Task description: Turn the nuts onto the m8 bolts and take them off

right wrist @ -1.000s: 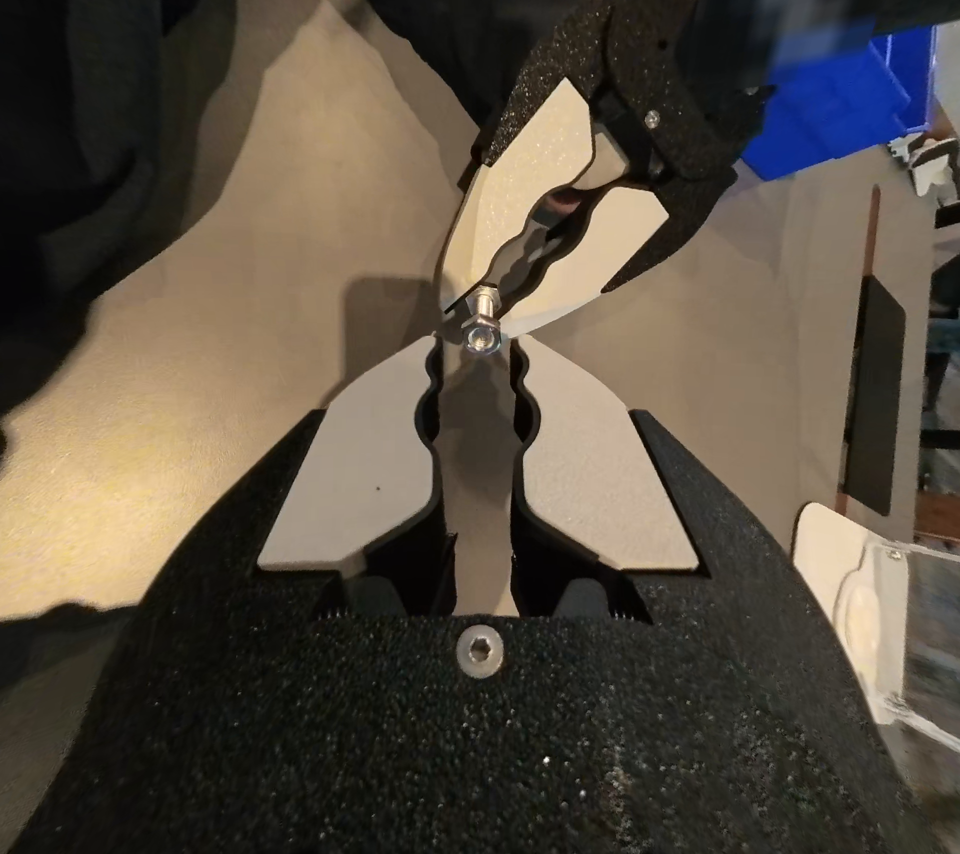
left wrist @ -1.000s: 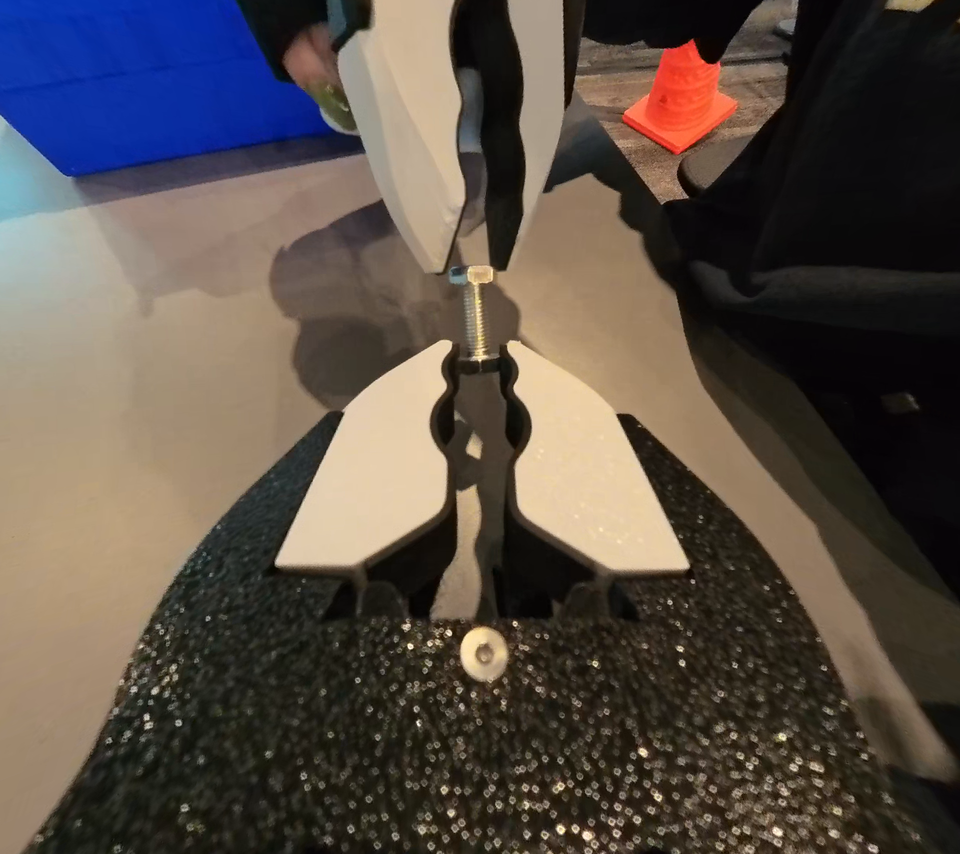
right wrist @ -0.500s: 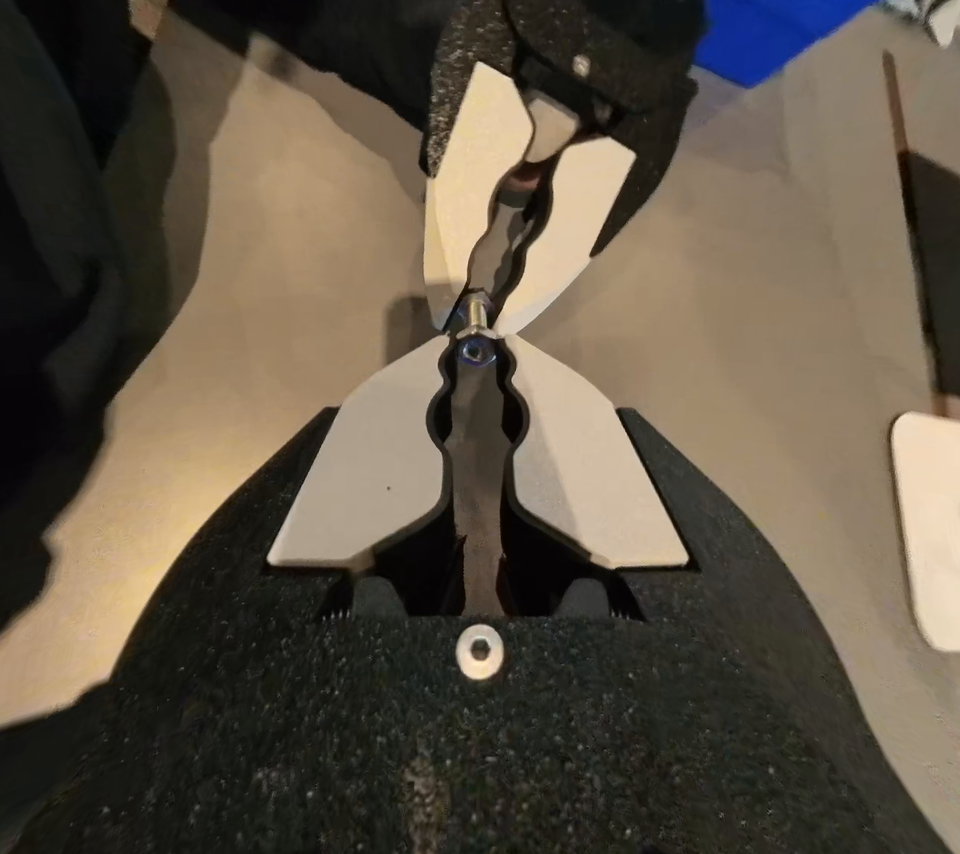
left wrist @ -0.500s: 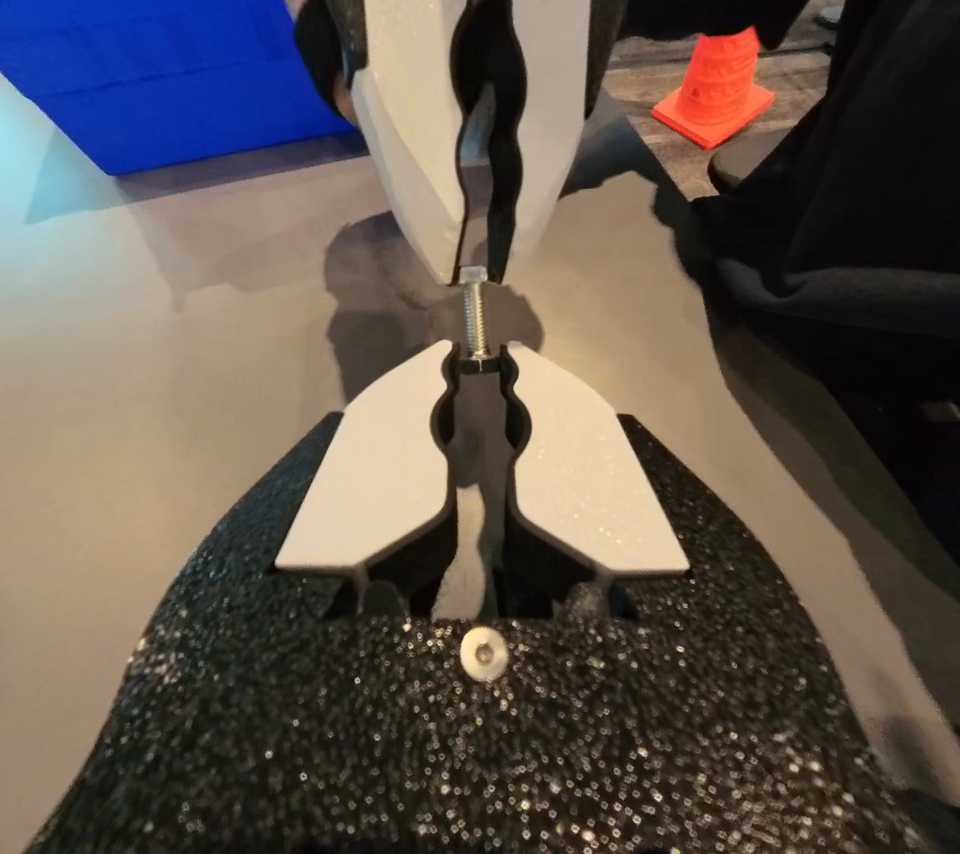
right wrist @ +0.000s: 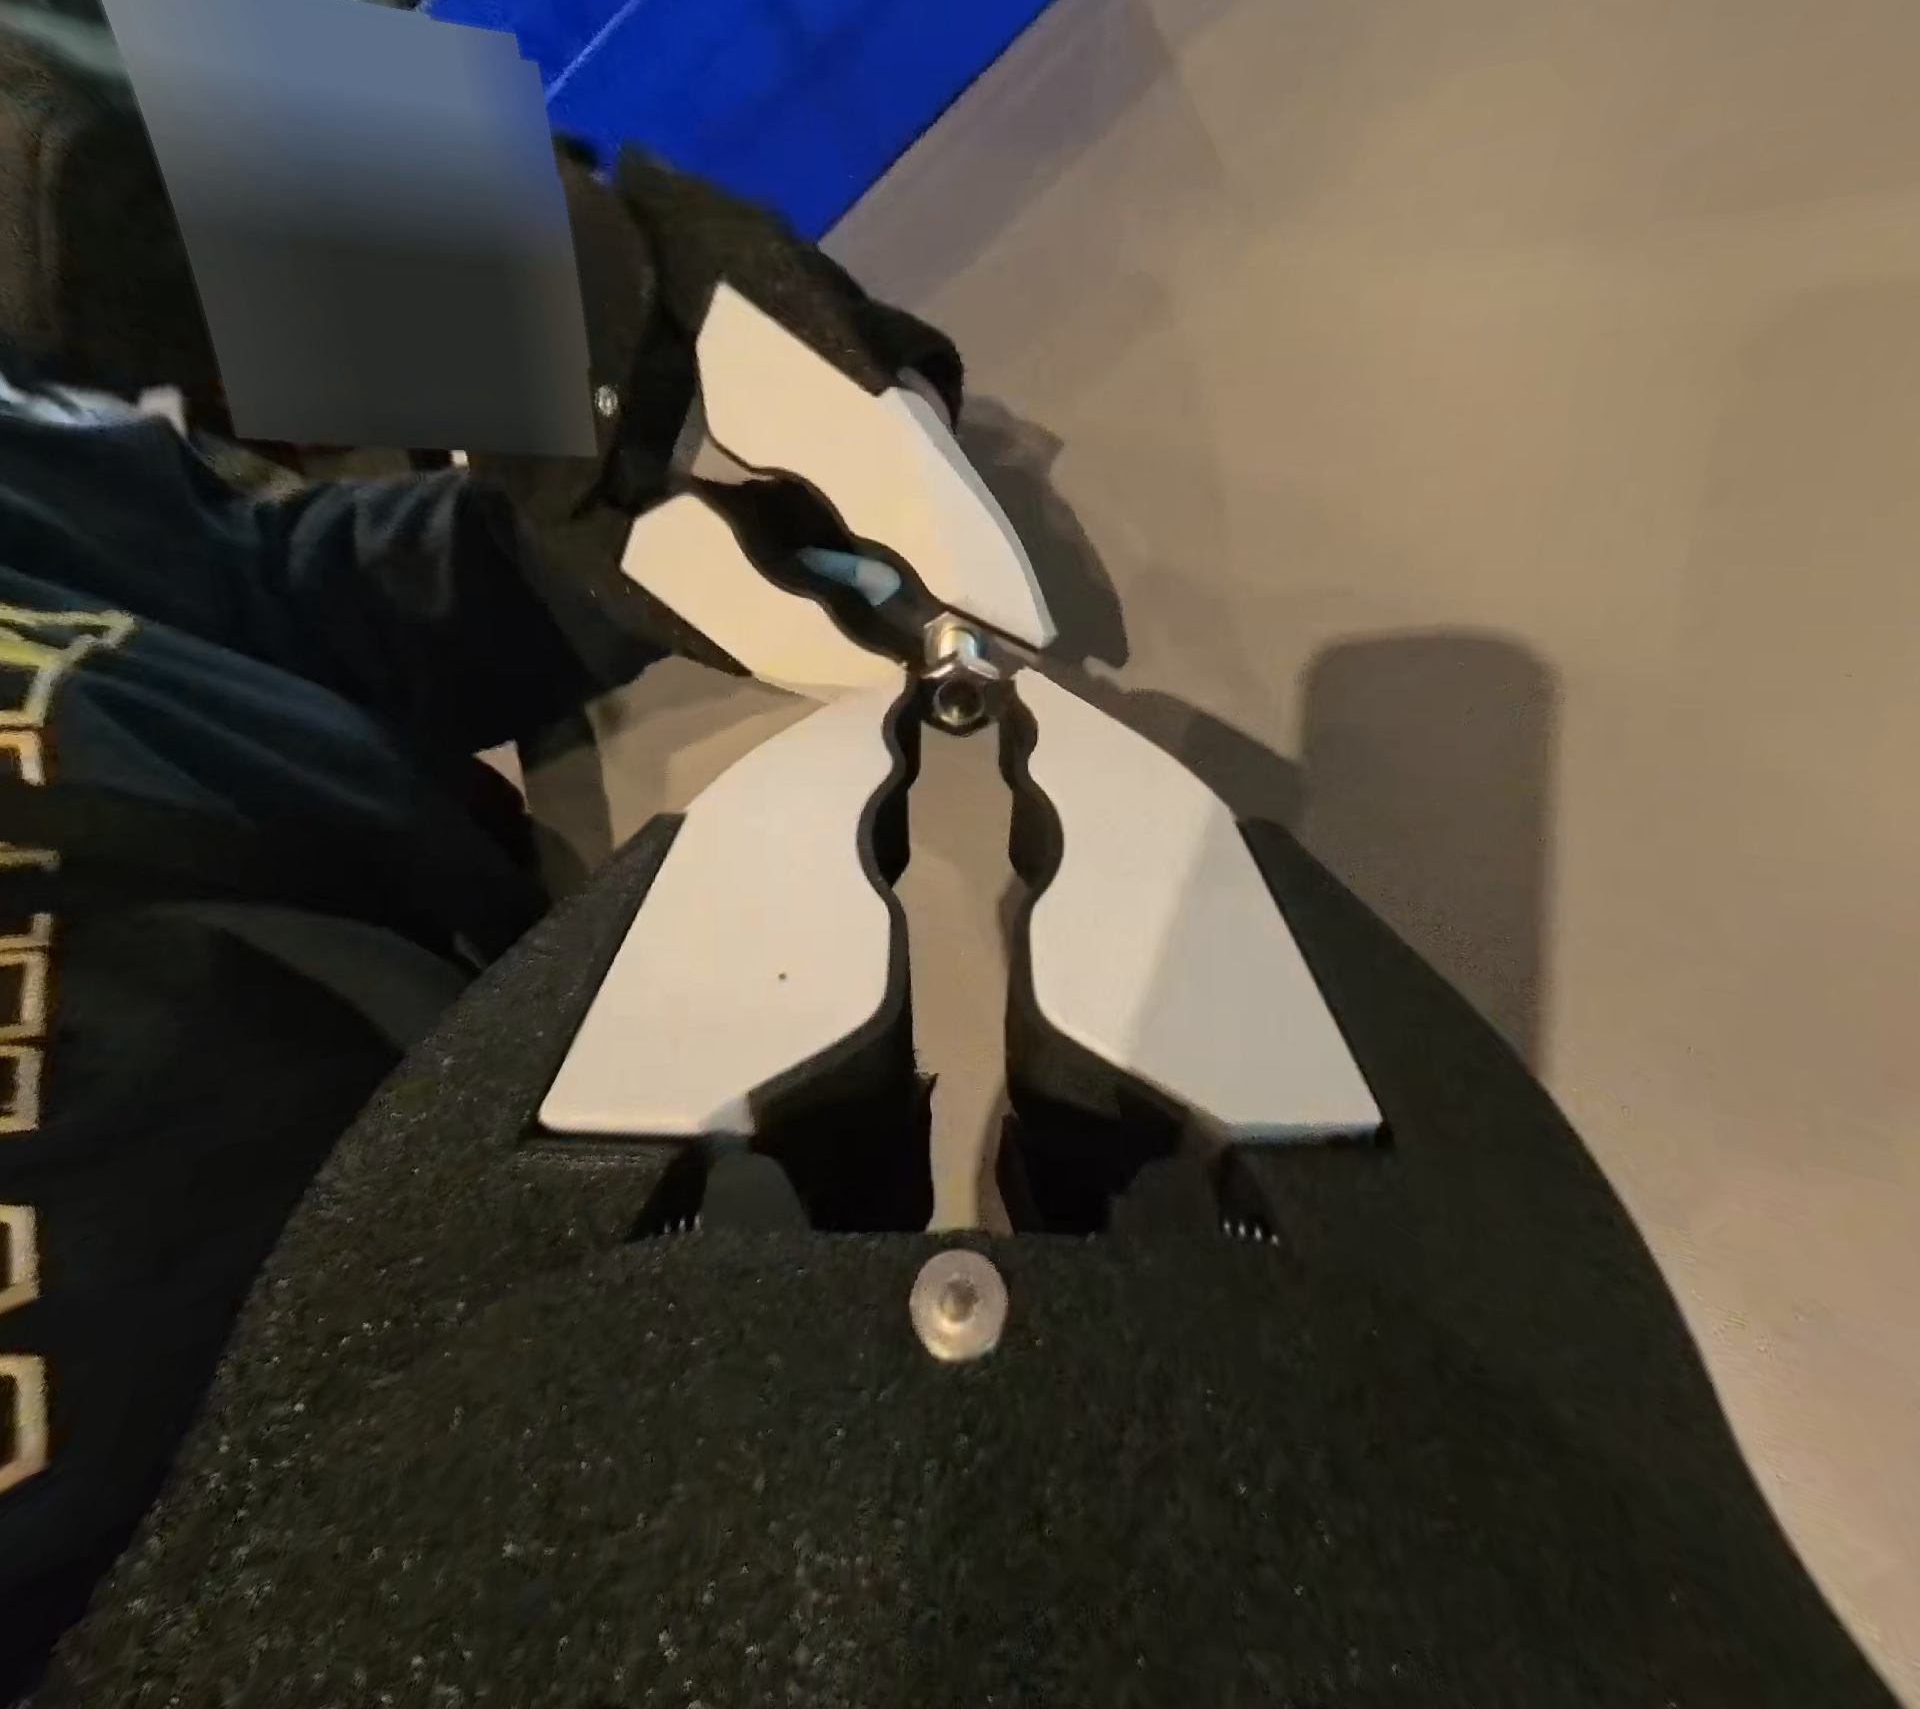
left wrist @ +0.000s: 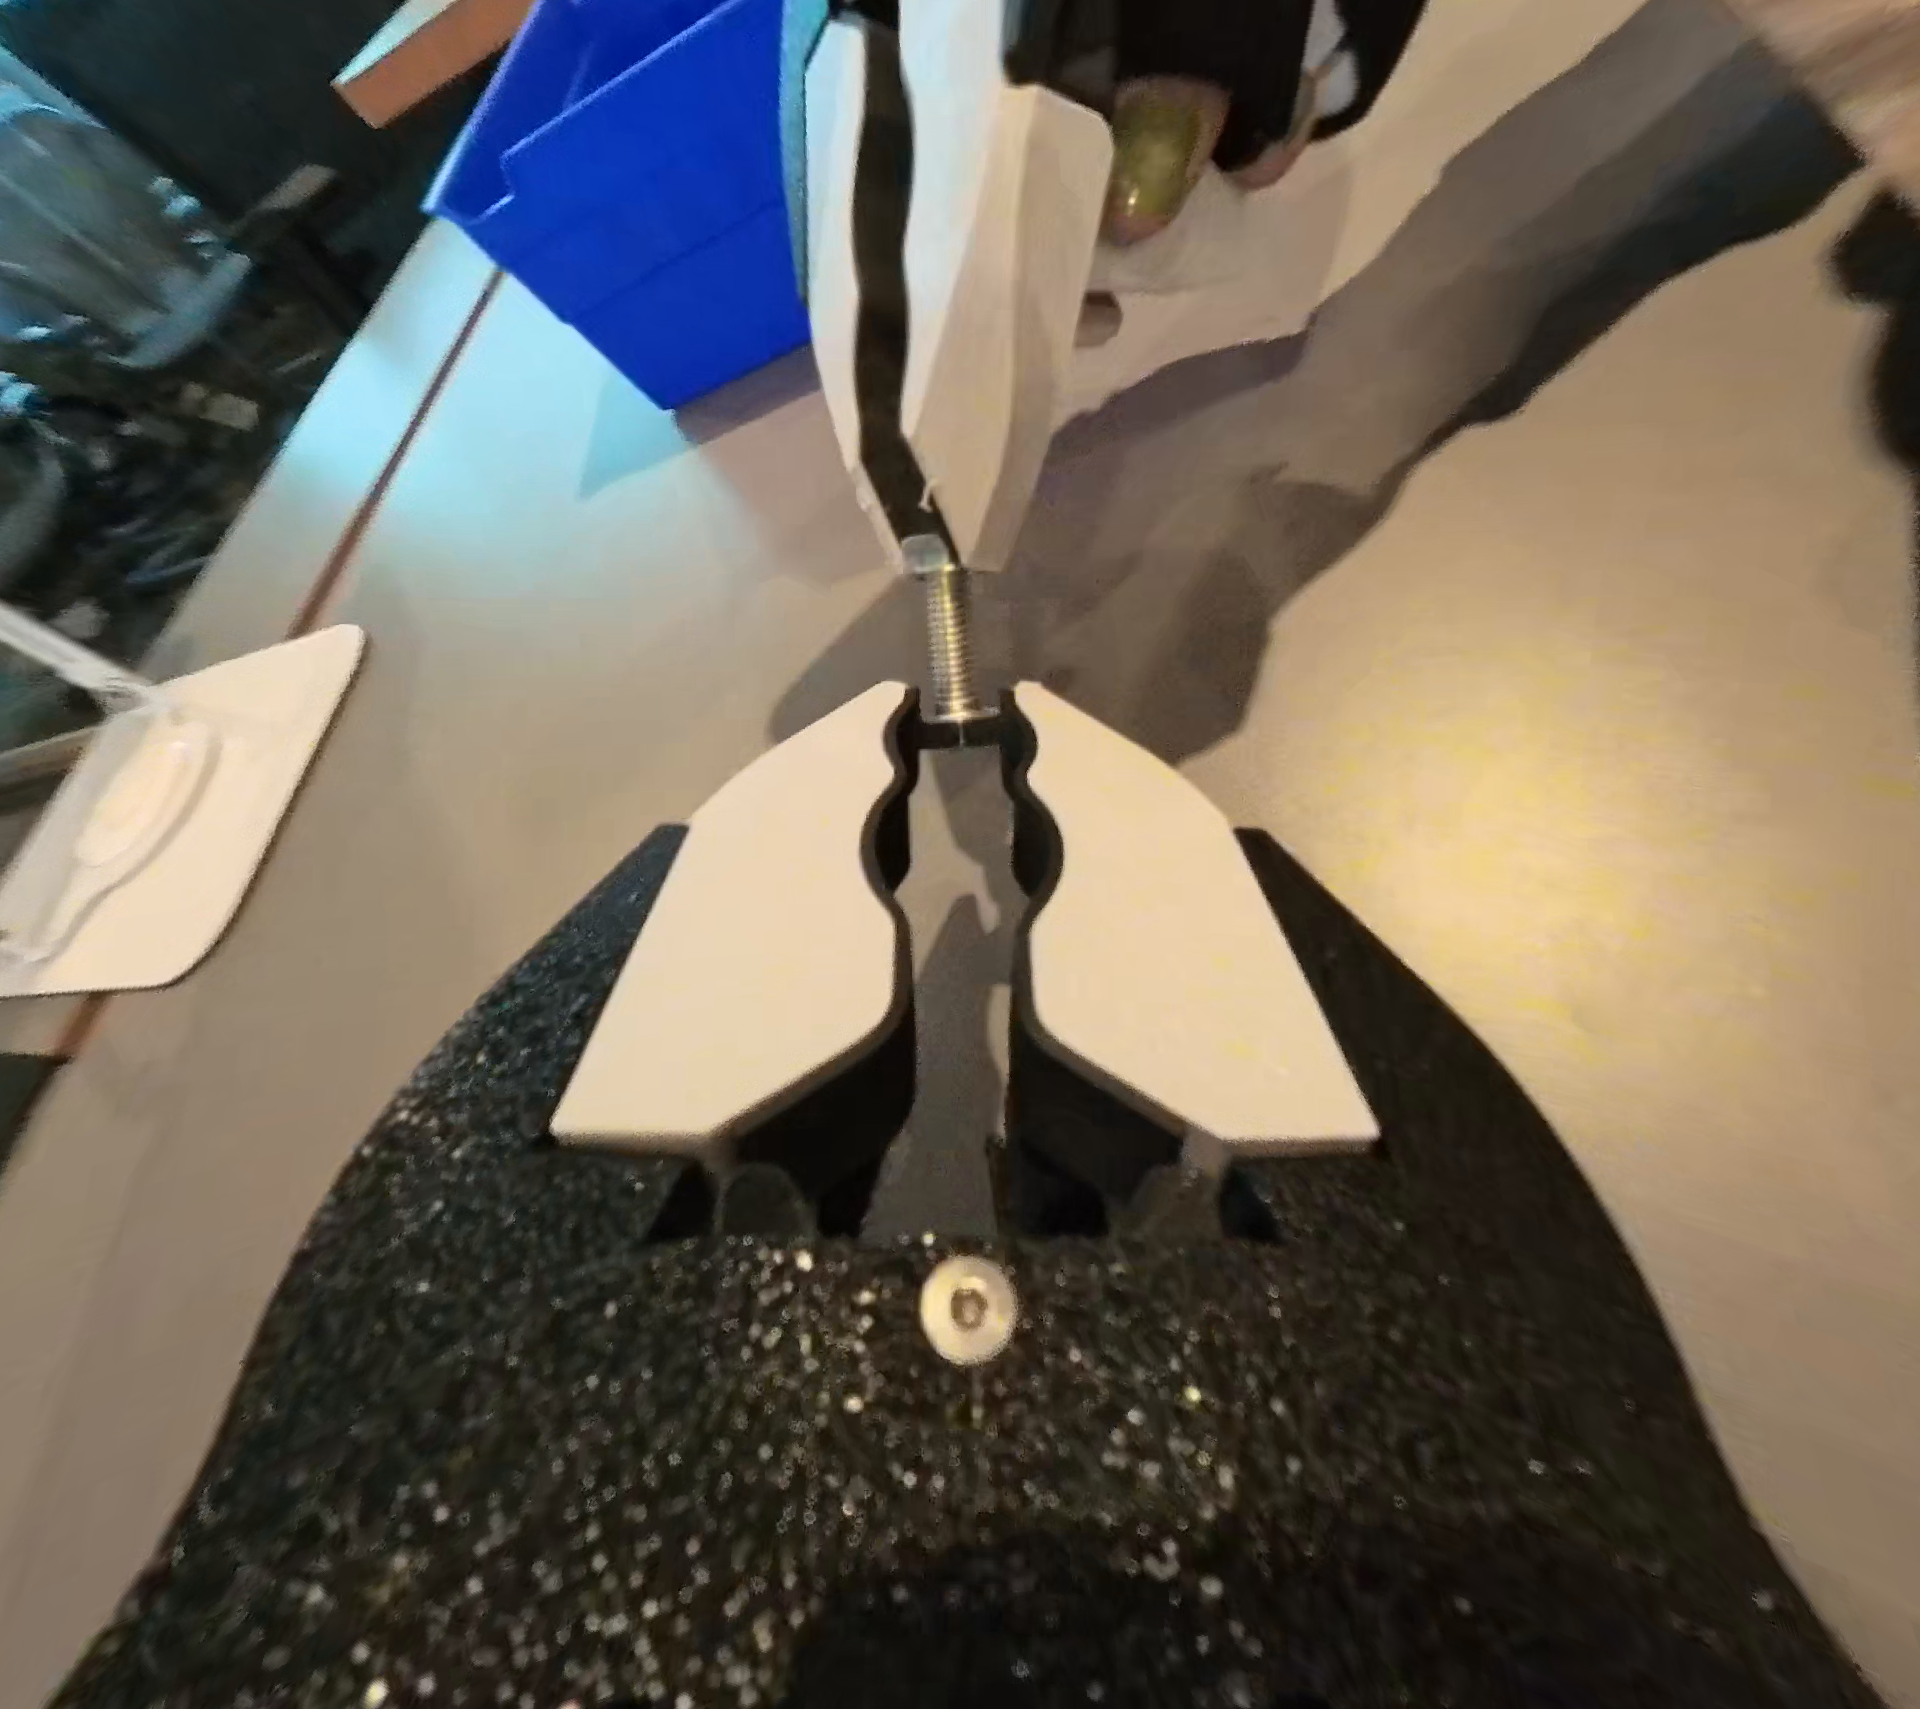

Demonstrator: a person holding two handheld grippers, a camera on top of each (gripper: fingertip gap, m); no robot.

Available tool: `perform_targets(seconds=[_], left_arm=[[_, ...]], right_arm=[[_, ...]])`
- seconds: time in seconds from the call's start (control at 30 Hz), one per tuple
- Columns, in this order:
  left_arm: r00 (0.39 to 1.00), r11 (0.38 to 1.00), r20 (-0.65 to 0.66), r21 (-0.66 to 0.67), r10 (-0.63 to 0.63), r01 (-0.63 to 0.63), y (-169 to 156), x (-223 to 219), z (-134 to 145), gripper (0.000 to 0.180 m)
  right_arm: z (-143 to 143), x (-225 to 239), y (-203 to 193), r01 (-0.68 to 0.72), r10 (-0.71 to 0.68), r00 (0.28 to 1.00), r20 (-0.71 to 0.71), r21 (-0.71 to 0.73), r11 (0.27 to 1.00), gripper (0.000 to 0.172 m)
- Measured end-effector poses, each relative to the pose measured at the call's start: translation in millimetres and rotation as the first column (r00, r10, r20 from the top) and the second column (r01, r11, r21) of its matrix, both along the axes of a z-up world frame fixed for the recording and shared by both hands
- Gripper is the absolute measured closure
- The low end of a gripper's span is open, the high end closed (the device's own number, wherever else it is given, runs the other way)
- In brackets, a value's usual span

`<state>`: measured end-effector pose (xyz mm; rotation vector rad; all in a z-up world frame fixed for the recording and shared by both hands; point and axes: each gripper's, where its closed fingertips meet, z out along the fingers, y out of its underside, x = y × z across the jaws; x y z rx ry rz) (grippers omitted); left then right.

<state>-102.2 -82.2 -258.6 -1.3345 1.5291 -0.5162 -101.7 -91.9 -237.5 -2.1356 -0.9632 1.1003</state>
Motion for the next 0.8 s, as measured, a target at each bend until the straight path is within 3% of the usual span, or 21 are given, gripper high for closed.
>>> perform_targets(seconds=[0.03, 0.33, 0.53, 0.7, 0.8], left_arm=[[1.000, 1.000, -0.010, 0.027, 0.013, -0.013, 1, 0, 0, 0.166], [1.000, 0.998, 0.019, -0.054, -0.013, 0.014, -1, 2, -2, 0.166], [0.999, 0.995, 0.043, -0.095, 0.005, -0.001, 3, 1, -2, 0.166], [0.978, 0.978, 0.206, -0.207, 0.031, 0.012, 7, -3, 18, 0.166], [0.914, 0.939, 0.405, -0.316, 0.004, 0.135, 2, -6, 41, 0.166]], right_arm=[[0, 1, 0, 0.009, -0.009, 1.000, -0.012, -0.024, 1.000, 0.158], [-1, 0, 0, 0.005, -0.005, 1.000, 0.007, -0.002, 1.000, 0.158], [10, -3, -1, 0.007, -0.006, 1.000, -0.026, 0.020, 1.000, 0.140], [48, -7, 10, 0.049, 0.012, 0.973, -0.230, 0.256, 0.965, 0.132], [66, -12, 13, 0.092, 0.067, 0.937, -0.342, 0.427, 0.900, 0.130]])
